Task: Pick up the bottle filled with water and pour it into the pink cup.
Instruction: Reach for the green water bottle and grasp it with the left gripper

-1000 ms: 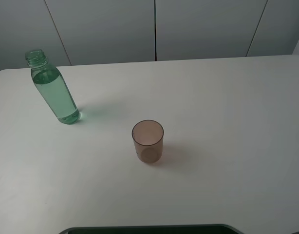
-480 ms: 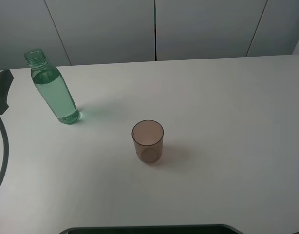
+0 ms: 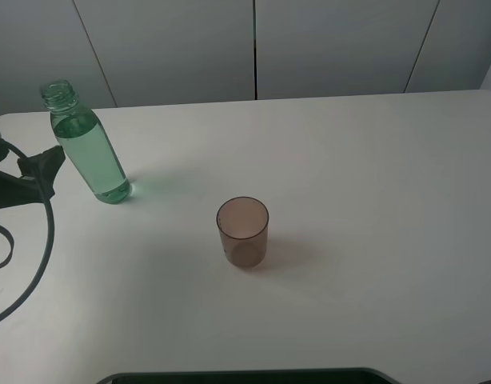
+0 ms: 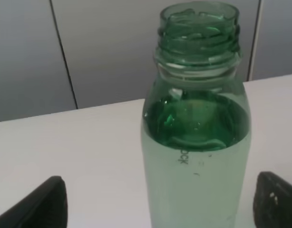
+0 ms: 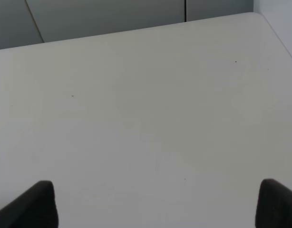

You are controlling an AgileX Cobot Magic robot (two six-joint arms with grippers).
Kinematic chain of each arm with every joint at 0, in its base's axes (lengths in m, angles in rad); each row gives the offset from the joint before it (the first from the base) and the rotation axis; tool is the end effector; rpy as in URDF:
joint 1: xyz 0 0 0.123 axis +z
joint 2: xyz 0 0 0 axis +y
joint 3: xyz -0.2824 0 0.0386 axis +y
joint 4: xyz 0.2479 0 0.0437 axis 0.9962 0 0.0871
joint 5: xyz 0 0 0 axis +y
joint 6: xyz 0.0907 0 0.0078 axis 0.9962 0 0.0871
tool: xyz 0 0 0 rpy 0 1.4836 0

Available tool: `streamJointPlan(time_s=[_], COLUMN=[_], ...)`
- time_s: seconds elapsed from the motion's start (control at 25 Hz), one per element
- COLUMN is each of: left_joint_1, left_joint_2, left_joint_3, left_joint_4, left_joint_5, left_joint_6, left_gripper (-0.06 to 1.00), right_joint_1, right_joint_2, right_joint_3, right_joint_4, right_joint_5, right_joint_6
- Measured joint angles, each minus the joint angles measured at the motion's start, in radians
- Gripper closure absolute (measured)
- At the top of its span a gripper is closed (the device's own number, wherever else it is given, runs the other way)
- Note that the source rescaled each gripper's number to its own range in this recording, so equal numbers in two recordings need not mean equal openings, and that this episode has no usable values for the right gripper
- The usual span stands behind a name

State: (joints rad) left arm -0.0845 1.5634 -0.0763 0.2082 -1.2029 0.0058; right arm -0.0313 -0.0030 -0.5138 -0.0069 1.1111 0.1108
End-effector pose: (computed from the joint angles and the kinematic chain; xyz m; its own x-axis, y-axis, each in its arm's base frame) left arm 0.1861 -0.0334 0.1440 -0.1795 0.0955 -0.9791 0.2866 0.9572 0.0408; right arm -0.0091 -0.0003 0.2769 -0.4786 0.1226 -0.8694 0.0887 0.9919 0.0910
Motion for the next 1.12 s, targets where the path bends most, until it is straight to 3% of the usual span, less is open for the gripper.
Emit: streamJointPlan(time_s=[0.28,0.52,0.92,1.12], left_joint_1=[0.000,0.000,-0.002,-0.005], left_joint_2=[0.019,0.032,0.154,0.248], left_joint_3=[-0.073,-0.139,-0.213,-0.282], left_joint_4=[0.030,0.104,0.120,0.165], left_joint_5=[-0.003,-0.007,-0.007,-0.009], left_joint_6=[0.019,0.024,0.024,0.019], left_gripper=[-0.06,-0.06,-0.06,-0.06], right_joint_1=[0.000,0.000,0.000,0.000], right_joint_2=[0.000,0.000,0.000,0.000], right_joint_3=[0.000,0.000,0.000,0.000], right_joint_4=[0.000,0.000,0.000,0.000], right_joint_5=[0.000,0.000,0.000,0.000], right_joint_6=[0.000,0.000,0.000,0.000])
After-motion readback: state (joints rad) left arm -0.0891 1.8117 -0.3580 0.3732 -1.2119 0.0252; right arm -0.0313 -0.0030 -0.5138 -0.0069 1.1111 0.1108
